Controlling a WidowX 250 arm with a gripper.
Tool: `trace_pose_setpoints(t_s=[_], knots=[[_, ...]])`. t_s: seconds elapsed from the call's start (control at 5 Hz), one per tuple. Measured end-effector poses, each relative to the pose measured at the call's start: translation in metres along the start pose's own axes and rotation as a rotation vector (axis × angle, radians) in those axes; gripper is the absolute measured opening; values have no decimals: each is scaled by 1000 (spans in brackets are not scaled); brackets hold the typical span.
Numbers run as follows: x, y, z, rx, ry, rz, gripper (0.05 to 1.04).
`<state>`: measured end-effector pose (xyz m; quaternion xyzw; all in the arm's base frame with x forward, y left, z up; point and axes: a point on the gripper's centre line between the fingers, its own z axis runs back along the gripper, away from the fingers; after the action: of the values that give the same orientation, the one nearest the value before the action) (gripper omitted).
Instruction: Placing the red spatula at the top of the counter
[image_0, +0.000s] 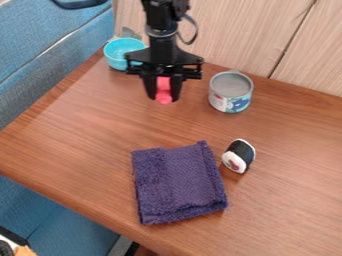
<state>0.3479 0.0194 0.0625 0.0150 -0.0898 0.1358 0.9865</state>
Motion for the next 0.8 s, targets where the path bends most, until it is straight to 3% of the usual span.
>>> trace_pose_setpoints(t_s=[0.4, 0.8], knots=[[25, -30, -17, -12, 18, -204, 436], [26, -31, -44, 19, 67, -255, 436]])
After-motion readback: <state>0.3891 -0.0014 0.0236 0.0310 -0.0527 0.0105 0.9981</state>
